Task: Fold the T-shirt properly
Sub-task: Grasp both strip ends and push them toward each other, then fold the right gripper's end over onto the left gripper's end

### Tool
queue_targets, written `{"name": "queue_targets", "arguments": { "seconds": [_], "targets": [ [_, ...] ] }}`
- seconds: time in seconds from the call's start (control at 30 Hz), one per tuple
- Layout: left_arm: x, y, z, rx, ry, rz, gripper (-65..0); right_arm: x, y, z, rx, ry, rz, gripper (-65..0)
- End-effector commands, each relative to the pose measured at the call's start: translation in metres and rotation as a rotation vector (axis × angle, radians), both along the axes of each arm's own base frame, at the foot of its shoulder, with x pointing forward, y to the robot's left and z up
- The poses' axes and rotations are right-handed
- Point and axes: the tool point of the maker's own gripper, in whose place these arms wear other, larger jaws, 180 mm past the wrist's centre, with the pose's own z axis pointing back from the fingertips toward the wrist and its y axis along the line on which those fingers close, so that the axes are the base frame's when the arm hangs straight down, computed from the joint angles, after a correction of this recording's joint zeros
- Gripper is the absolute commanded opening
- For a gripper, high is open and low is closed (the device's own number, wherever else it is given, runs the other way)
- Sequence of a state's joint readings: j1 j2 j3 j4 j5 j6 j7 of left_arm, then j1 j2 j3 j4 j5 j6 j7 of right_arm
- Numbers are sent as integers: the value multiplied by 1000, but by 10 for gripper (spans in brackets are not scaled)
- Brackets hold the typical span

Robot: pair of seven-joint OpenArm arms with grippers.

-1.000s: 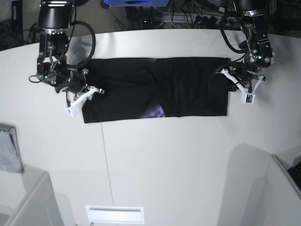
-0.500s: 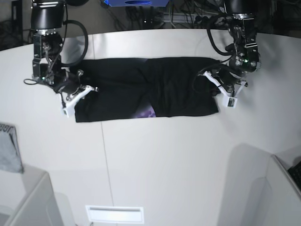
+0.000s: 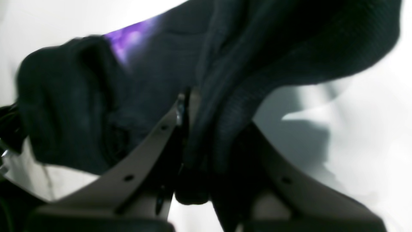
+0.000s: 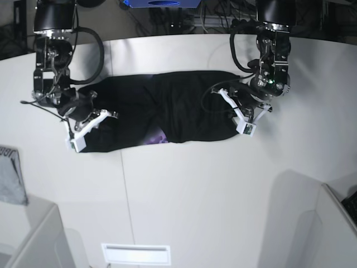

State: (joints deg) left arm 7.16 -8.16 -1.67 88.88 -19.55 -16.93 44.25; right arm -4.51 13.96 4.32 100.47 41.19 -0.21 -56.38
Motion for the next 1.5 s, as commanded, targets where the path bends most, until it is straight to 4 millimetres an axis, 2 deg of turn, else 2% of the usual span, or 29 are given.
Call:
{"name": "queue_targets", "arguments": {
  "seconds": [0.0,0.2,0.27,0.43,0.57,0.73,0.83,1.0,1.27,1.47],
  "targets": [
    [-5,8,-4,44,37,-7,-650,10,2,21,6,-67,14,-650],
    [3,8,11,49,-11,-9,-650,6,31,44,59,-102,56,-650],
    [6,16,16,72,-28,-16,-650,5,41,45,86,-95,62,-650],
    [5,28,16,105,-24,-22,-650,2,63,46,150,-88,66,-650],
    [3,38,14,129,-16,-25,-650,-4,92,47,167,-94,140,-650],
    [-4,47,10,152,-1,-29,-650,-4,121,51,218,-85,92,-650],
    [-5,50,10,158,0,-29,-650,-6,143,55,231,-81,124,-650],
    [-11,50,6,158,16,-31,-650,-10,166,58,243,-77,155,-650],
    [-19,55,-2,236,30,-53,-650,-21,187,57,253,-72,192,-650],
    [-26,57,-4,238,42,-50,-650,-21,195,61,264,-113,197,-650]
  ]
}}
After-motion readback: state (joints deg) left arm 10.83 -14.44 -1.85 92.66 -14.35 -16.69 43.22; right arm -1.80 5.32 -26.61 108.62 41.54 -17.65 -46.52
